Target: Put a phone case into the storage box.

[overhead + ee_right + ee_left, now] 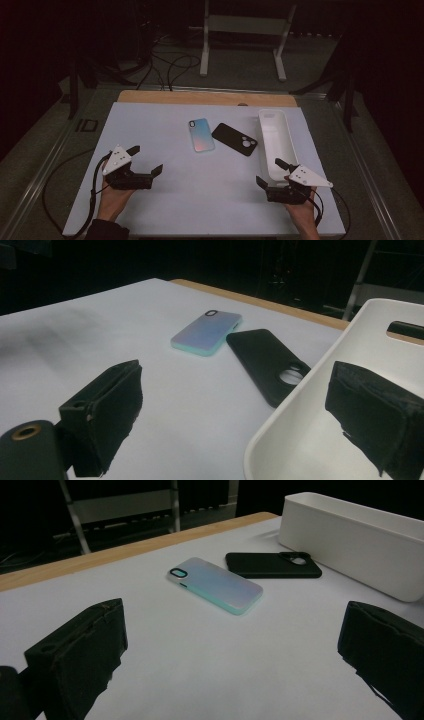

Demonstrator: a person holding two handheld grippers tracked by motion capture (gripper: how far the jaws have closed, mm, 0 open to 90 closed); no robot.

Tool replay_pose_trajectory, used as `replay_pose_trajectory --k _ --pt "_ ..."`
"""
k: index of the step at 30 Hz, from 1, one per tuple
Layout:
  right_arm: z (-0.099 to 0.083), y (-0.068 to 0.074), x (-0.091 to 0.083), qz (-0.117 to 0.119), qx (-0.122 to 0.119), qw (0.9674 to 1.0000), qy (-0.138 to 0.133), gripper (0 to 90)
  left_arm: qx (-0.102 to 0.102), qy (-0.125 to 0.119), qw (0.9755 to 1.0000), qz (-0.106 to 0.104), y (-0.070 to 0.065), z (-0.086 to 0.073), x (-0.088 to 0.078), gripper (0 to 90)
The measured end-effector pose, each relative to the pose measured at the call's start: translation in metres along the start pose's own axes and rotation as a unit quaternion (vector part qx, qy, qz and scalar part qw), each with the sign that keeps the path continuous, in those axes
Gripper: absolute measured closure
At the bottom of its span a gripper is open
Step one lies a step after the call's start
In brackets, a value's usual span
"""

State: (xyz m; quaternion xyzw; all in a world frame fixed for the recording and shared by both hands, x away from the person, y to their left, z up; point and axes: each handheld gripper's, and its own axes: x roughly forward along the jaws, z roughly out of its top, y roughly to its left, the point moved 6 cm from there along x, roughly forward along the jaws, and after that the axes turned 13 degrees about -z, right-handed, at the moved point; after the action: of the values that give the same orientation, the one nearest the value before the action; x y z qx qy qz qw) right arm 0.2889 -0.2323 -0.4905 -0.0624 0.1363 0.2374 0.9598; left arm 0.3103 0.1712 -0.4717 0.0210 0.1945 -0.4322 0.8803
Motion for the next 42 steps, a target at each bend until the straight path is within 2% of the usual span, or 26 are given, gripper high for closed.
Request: replay_pose_trajectory --k 31,36,37,42 --pt "0.0 -0.001 0.001 -0.001 0.0 1.0 -0.001 8.2 0.003 0.015 0.9996 -0.023 0.0 0.023 0.04 0.0" --pt "0.0 -0.001 0.001 -0.001 0.0 1.0 -0.001 8.2 0.003 0.015 0.9996 -0.024 0.0 0.024 0.041 0.0" --pt "0.0 -0.001 0.001 -0.001 0.0 1.0 -0.001 8.2 0.005 0.02 0.9994 -0.027 0.0 0.027 0.048 0.0" --pt "0.0 -0.001 0.001 -0.002 0.0 1.0 -0.002 8.2 0.011 0.026 0.9992 -0.028 -0.002 0.031 0.056 0.0"
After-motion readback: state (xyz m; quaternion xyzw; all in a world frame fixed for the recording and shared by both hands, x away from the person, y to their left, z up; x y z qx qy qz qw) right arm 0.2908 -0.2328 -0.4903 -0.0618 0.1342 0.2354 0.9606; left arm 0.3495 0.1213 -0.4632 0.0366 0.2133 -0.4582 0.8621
